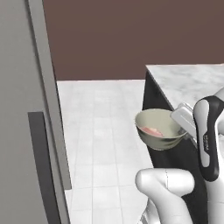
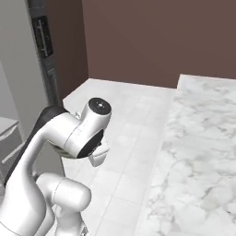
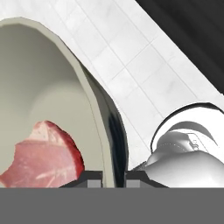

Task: Place one of the steaks on the plate and the other in the bowl. Then place the bowl in the fridge.

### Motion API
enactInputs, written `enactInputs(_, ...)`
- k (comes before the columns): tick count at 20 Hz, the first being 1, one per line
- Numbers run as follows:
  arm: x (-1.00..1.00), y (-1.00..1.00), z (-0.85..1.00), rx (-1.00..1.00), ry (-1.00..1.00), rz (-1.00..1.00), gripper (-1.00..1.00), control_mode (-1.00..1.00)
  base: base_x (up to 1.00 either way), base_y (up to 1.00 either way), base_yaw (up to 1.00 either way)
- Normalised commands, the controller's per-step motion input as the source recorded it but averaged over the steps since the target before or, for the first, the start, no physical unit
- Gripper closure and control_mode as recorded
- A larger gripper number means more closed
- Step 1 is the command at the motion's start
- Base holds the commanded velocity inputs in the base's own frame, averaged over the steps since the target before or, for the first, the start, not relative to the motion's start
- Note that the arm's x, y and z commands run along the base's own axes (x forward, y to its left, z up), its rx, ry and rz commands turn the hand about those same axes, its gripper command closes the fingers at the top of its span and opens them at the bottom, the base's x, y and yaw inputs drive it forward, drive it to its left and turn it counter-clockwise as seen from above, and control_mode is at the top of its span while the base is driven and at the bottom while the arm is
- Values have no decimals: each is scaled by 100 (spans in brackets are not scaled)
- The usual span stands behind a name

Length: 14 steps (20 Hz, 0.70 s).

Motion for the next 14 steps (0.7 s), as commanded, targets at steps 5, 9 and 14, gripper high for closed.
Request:
enactInputs(5, 0, 0, 0, 0, 0, 0, 100, 100, 80, -30, 1)
enactInputs(9, 0, 0, 0, 0, 0, 0, 100, 100, 85, -40, 2)
enactInputs(14, 0, 0, 0, 0, 0, 0, 100, 100, 75, -37, 4)
